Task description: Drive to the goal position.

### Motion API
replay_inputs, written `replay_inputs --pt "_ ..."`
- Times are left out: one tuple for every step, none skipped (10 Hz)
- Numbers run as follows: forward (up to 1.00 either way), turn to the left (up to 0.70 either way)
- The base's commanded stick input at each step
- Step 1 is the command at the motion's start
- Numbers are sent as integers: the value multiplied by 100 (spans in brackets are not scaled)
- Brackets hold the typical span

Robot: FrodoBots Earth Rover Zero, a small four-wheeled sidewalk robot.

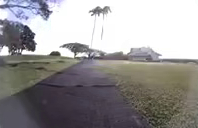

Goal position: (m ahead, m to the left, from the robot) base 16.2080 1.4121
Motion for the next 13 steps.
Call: replay_inputs --pt "60 0" --pt "60 0" --pt "60 0" --pt "60 0" --pt "60 0" --pt "60 0" --pt "60 0" --pt "60 0" --pt "60 7" --pt "60 13" --pt "60 15" --pt "60 15" --pt "60 15"
